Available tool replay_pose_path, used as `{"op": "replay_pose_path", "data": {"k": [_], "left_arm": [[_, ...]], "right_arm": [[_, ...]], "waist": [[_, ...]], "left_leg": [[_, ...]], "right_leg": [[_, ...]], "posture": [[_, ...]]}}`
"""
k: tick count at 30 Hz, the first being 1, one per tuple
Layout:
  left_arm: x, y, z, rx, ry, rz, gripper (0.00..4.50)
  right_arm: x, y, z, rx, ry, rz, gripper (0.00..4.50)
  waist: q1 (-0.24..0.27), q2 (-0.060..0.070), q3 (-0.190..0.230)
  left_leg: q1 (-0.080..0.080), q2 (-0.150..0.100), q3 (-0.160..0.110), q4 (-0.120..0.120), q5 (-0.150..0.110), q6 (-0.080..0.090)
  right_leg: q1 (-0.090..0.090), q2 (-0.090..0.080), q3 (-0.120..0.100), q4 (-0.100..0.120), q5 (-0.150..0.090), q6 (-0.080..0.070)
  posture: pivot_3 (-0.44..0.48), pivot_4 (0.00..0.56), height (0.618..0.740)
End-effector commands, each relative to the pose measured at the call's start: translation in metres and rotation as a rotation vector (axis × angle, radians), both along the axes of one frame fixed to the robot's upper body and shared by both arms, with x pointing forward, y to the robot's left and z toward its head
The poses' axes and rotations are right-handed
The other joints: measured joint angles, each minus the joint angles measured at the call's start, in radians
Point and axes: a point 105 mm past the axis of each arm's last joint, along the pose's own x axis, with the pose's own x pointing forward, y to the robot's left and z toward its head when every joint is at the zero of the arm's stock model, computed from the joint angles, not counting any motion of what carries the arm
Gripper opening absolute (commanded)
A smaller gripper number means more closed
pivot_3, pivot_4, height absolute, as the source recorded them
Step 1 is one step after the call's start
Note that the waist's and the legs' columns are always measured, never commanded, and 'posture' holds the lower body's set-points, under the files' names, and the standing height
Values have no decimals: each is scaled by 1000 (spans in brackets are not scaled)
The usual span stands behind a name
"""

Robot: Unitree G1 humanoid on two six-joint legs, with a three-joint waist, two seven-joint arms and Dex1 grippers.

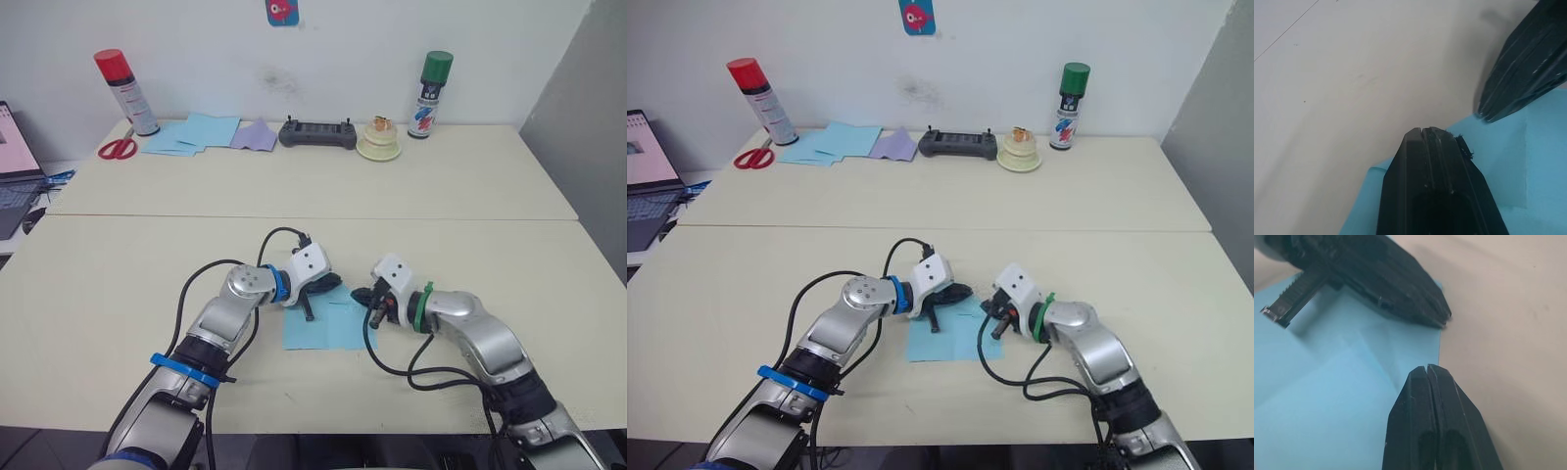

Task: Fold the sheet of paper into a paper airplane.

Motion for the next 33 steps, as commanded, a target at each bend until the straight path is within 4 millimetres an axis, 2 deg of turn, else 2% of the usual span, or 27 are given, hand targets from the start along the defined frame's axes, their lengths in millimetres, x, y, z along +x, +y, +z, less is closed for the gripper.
{"op": "replay_pose_path", "data": {"k": [1,6,9,13,17,20,23,30,33], "left_arm": [[-6,12,-26,80,72,22,0],[-6,12,-26,79,73,20,0],[-6,12,-26,79,72,20,0],[-5,12,-25,76,71,22,0],[-4,12,-25,74,70,22,0],[-4,11,-25,73,69,21,0],[-4,10,-25,73,68,19,0],[-3,10,-18,58,52,12,0],[-4,-5,3,-67,30,-14,0]], "right_arm": [[-13,-20,-29,-54,131,-60,16],[-19,-27,-24,-31,129,-75,16],[-17,-26,-6,23,75,-54,16],[-7,-17,30,135,-28,-16,16],[3,-7,45,179,-74,-9,16],[5,4,40,178,-62,1,16],[6,12,24,130,-35,18,16],[-1,13,-5,37,54,26,16],[0,10,-11,19,59,10,16]], "waist": [[0,0,-2],[0,-1,-2],[0,-1,-2],[0,-1,-1],[0,0,-1],[0,0,-1],[1,0,-1],[0,0,-1],[0,0,-1]], "left_leg": [[0,0,0,0,0,0],[1,0,0,0,0,0],[3,0,0,0,0,0],[3,0,0,0,0,0],[3,0,0,0,0,0],[3,0,-1,0,0,0],[2,0,-1,0,0,0],[2,0,0,0,0,0],[2,0,0,0,0,0]], "right_leg": [[0,0,0,0,0,0],[2,0,0,0,0,0],[3,0,0,-1,0,0],[4,0,0,-1,0,0],[3,0,0,-1,0,0],[3,0,-1,-1,0,0],[3,0,-1,-1,0,0],[3,0,0,-1,0,0],[2,0,0,-1,0,0]], "posture": [[0,150,740],[0,150,740],[0,150,740],[0,150,740],[0,150,740],[0,150,740],[0,150,740],[0,150,740],[0,150,740]]}}
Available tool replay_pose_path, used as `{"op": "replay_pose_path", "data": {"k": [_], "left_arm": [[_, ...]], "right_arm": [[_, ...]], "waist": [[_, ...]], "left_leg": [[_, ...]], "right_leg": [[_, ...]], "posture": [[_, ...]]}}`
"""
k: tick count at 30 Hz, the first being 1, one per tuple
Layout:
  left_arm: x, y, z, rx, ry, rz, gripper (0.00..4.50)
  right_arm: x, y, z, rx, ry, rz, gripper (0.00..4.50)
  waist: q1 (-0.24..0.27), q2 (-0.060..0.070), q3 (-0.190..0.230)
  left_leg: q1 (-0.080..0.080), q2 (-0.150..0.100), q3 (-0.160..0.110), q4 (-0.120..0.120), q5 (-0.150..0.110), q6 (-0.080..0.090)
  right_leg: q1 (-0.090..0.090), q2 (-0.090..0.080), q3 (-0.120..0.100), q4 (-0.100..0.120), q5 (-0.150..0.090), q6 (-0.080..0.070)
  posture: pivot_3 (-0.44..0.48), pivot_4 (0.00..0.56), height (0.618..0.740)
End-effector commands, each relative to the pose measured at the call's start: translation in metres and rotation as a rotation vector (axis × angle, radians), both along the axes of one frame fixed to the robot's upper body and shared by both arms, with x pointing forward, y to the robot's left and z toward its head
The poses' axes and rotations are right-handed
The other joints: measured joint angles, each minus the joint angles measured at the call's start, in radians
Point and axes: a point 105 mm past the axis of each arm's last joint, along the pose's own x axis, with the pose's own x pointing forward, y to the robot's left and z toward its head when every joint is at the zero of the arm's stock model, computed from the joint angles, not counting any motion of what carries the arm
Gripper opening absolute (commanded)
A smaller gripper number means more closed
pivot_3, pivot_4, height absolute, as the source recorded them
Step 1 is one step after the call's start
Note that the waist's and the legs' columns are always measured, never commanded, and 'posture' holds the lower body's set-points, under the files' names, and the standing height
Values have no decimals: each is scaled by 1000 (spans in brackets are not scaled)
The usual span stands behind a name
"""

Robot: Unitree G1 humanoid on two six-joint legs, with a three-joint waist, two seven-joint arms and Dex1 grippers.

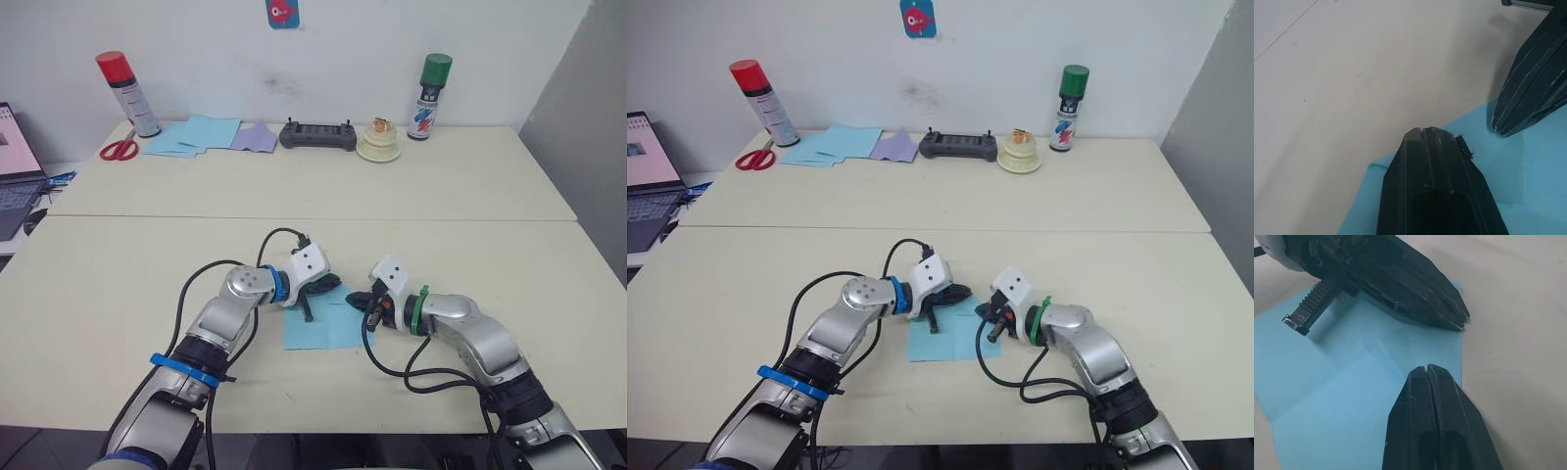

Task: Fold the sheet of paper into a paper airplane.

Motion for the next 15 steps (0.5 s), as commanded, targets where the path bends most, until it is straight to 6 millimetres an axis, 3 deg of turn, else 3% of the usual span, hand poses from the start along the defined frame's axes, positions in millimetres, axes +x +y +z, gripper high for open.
{"op": "replay_pose_path", "data": {"k": [1,3,7,11,15], "left_arm": [[-3,-14,15,-150,29,6,0],[-4,-24,26,-237,46,9,0],[-7,-28,11,-160,67,6,0],[-5,-22,-3,-80,85,44,0],[2,-3,-23,34,101,130,0]], "right_arm": [[0,-4,-12,-45,24,-21,16],[0,-4,-12,-41,24,-26,16],[-1,-3,-12,-35,26,-28,16],[0,-5,-11,-30,30,-50,16],[-1,-6,-12,-30,37,-60,16]], "waist": [[0,0,0],[0,0,0],[-2,0,1],[-1,0,1],[-1,0,1]], "left_leg": [[0,0,0,0,0,0],[-1,0,0,0,0,0],[-3,0,0,0,0,0],[-4,0,-1,0,0,0],[-3,0,0,0,0,0]], "right_leg": [[0,0,0,0,0,0],[-1,0,0,0,0,0],[-3,0,0,0,0,1],[-4,0,0,0,0,0],[-3,0,0,0,0,1]], "posture": [[0,150,740],[0,150,740],[0,150,740],[0,150,740],[0,150,740]]}}
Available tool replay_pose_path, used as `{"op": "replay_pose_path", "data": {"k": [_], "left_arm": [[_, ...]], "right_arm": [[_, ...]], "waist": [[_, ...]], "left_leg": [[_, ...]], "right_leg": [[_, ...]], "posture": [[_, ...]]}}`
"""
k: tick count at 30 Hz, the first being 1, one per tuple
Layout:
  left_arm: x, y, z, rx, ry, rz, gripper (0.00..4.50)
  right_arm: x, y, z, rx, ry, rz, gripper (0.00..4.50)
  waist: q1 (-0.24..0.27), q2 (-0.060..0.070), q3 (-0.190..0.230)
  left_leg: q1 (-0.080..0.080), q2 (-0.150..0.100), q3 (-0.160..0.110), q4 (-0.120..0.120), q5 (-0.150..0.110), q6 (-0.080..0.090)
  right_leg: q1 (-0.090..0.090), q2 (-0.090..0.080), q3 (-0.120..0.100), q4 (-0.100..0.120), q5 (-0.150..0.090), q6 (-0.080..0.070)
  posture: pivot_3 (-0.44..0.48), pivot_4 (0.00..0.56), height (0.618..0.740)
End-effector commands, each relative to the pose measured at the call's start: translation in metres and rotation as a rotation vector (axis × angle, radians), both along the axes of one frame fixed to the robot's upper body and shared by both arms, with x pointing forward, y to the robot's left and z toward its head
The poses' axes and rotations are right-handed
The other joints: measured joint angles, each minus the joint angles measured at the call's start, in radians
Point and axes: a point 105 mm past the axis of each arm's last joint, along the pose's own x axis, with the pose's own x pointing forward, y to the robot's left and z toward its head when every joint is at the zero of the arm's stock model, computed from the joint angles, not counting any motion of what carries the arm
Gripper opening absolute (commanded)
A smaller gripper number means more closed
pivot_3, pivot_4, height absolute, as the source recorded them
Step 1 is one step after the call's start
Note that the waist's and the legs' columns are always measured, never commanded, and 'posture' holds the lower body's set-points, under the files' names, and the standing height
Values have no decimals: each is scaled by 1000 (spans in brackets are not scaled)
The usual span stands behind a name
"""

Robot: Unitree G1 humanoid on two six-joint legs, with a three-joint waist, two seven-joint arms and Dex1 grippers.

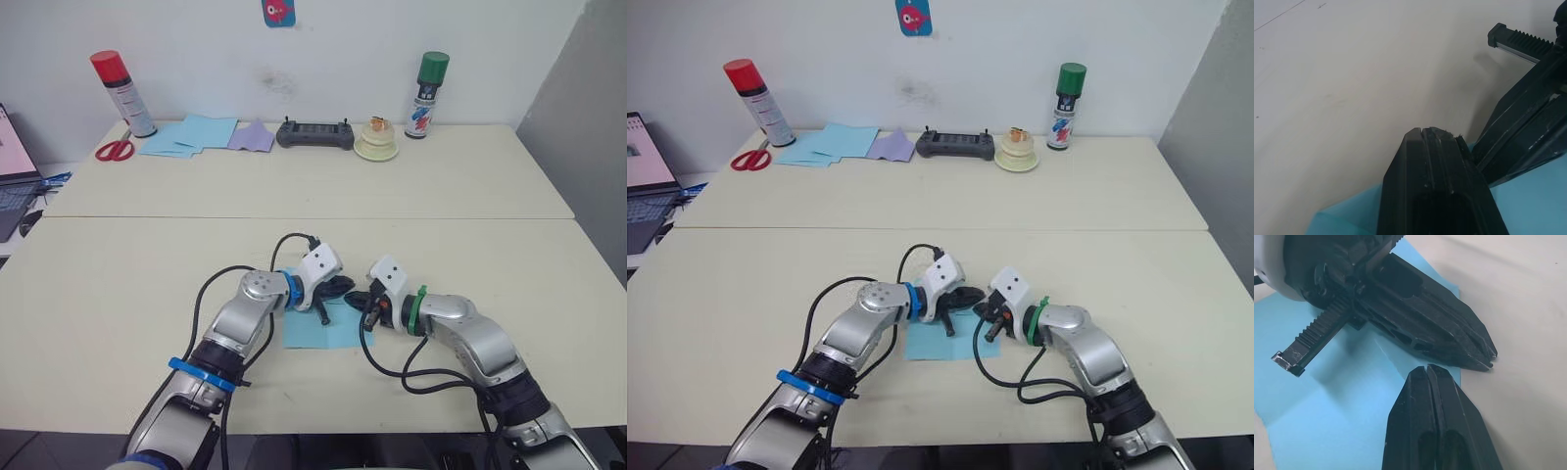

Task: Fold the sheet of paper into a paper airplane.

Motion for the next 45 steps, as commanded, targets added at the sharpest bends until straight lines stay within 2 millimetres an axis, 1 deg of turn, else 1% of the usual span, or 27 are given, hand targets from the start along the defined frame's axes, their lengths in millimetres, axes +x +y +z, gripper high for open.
{"op": "replay_pose_path", "data": {"k": [1,5,8,13,16,18,20,23,25,27,29,33,35,38,40,41,43,45], "left_arm": [[9,24,-22,117,26,113,0],[20,40,-23,148,-2,190,0],[21,47,-23,156,-9,200,0],[26,70,-23,195,-28,238,0],[32,81,-21,203,-52,273,0],[36,84,-16,192,-77,295,0],[40,83,-8,161,-109,304,0],[45,75,16,27,-163,304,0],[45,72,33,-87,-169,308,0],[44,78,47,-139,-156,305,0],[42,89,56,-167,-131,325,0],[36,108,66,-204,-89,371,0],[29,114,71,-262,-44,390,0],[13,113,76,-364,65,380,746],[2,110,77,-415,134,365,1357],[-1,111,74,-423,166,380,1644],[-11,112,59,-412,253,406,2309],[-18,112,48,-393,292,422,2922]], "right_arm": [[-2,-9,-13,-36,48,-48,16],[-4,-9,-15,-40,54,-50,16],[-4,-8,-17,-43,55,-52,16],[-3,-6,-16,-47,49,-45,16],[-3,-4,-15,-46,49,-40,16],[-4,-2,-14,-39,49,-32,16],[-4,0,-12,-34,47,-28,16],[-4,2,-11,-28,46,-24,16],[-4,4,-9,-22,45,-20,16],[-3,9,-4,-11,37,-2,16],[-2,14,1,-6,30,12,16],[1,19,3,-5,29,26,16],[2,20,4,-8,29,33,16],[5,22,4,-12,29,39,0],[7,23,4,-13,28,44,0],[7,23,4,-14,27,46,0],[8,24,4,-15,27,51,0],[8,24,4,-15,27,54,0]], "waist": [[0,0,0],[0,0,0],[-2,0,0],[-5,0,-1],[-5,0,-1],[-5,0,-1],[-5,0,-1],[-6,0,0],[-6,0,0],[-5,0,1],[-5,-1,2],[-6,0,5],[-5,0,6],[-4,0,8],[-3,0,8],[-3,0,9],[-3,0,9],[-5,0,9]], "left_leg": [[0,0,0,0,0,0],[1,0,0,0,0,0],[2,0,0,0,0,0],[3,2,0,-1,0,0],[4,3,0,-1,0,0],[4,3,0,-1,0,0],[4,3,0,-1,0,0],[4,3,1,-1,0,0],[3,3,0,-1,0,0],[1,3,0,-1,0,0],[0,3,0,-1,0,0],[-1,3,0,-1,0,0],[-1,3,0,-2,0,0],[-1,3,0,-1,0,0],[-2,3,0,-1,0,0],[-2,3,0,-1,0,0],[-1,3,-1,-1,0,0],[0,3,-1,-1,0,0]], "right_leg": [[1,0,0,0,0,0],[1,0,0,0,0,0],[1,0,0,0,0,0],[1,0,0,1,0,0],[1,0,0,1,0,0],[1,0,0,1,0,0],[1,0,0,1,0,0],[1,0,0,1,0,0],[0,0,0,1,0,0],[-1,0,-1,1,0,0],[-2,0,-1,1,0,0],[-2,0,0,0,0,0],[-2,0,0,0,0,0],[-3,-1,0,-1,0,0],[-3,-1,0,-1,0,0],[-3,-1,0,-1,0,0],[-2,-1,0,0,0,0],[-2,-2,0,0,0,0]], "posture": [[0,150,740],[0,150,740],[0,150,740],[0,150,740],[0,150,740],[0,150,740],[0,150,740],[0,150,740],[0,150,740],[0,150,740],[0,150,740],[0,150,740],[0,150,740],[0,150,740],[0,150,740],[0,150,740],[0,150,740],[0,150,740]]}}
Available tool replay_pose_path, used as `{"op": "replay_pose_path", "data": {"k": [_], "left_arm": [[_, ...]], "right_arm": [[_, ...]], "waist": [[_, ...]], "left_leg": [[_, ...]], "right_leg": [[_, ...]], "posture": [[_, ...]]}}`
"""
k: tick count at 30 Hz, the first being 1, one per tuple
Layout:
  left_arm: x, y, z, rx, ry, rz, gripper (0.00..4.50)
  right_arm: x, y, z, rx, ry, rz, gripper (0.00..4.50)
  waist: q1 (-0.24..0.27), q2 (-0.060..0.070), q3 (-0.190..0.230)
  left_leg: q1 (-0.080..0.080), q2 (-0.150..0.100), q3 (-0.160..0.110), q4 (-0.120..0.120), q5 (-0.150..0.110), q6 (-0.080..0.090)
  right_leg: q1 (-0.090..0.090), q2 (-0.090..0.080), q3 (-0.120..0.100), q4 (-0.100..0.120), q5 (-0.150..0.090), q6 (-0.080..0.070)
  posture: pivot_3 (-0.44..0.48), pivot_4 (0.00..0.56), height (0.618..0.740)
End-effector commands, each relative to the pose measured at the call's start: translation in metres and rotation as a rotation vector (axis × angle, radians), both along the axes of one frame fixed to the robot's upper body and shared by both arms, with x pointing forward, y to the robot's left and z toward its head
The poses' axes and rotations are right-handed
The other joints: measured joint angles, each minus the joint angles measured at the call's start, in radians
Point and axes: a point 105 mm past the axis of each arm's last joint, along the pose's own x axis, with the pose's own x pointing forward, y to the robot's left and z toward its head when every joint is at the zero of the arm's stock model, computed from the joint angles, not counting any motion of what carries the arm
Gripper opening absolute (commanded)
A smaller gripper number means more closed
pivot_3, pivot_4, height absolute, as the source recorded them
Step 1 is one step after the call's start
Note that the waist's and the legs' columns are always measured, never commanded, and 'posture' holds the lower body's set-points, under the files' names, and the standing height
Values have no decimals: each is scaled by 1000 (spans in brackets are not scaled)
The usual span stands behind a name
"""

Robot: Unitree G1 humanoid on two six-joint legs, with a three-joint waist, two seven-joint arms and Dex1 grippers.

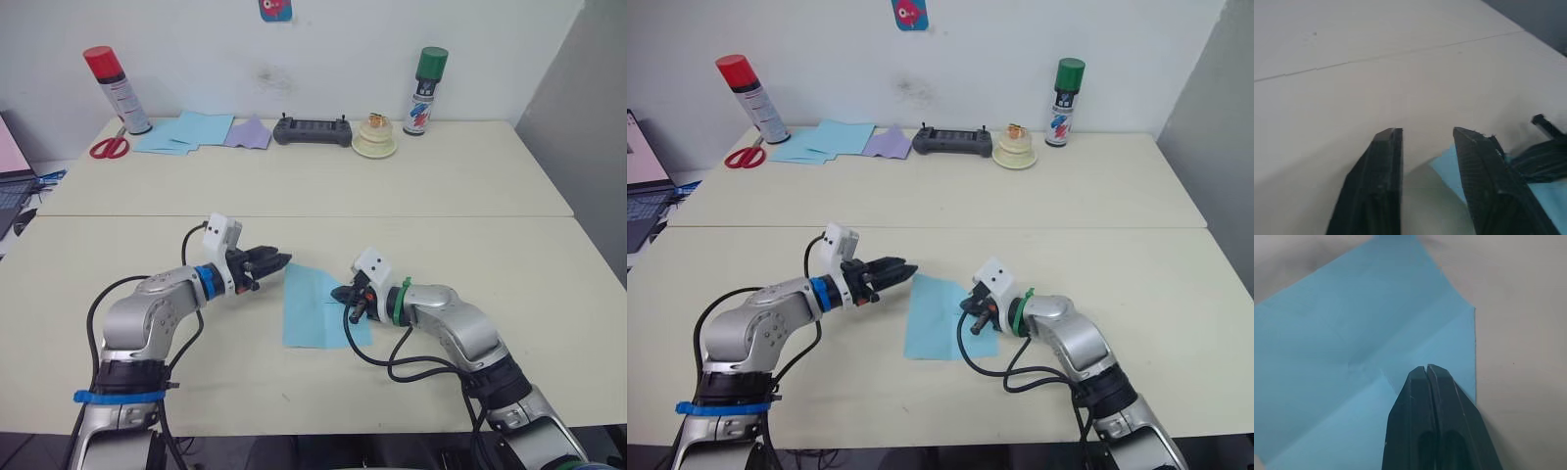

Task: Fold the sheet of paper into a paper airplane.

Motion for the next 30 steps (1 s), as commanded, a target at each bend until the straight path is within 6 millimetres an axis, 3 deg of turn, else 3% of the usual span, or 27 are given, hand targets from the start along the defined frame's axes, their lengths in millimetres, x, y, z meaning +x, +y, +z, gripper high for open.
{"op": "replay_pose_path", "data": {"k": [1,6,13,22,30], "left_arm": [[-10,-1,-4,-16,42,9,2922],[-11,-10,-17,-12,88,22,2922],[-3,-16,-7,-25,26,20,2922],[0,-21,-9,45,-5,-49,15],[9,-21,-10,167,-87,-102,15]], "right_arm": [[0,2,-3,-18,9,13,0],[0,2,-4,-21,10,16,0],[-2,0,-6,-21,14,10,0],[1,1,-4,-14,8,-1,0],[2,4,0,-6,0,6,0]], "waist": [[-1,0,0],[3,0,1],[3,0,2],[3,0,2],[3,0,2]], "left_leg": [[0,0,0,0,0,0],[0,0,0,0,0,0],[-1,0,0,0,0,0],[-1,0,0,0,0,0],[-1,-1,0,0,0,0]], "right_leg": [[0,0,0,0,0,0],[0,0,-1,0,0,0],[0,0,-1,0,0,0],[0,0,-1,0,0,0],[0,0,-1,0,0,0]], "posture": [[0,150,740],[0,150,740],[0,150,740],[0,150,740],[0,150,740]]}}
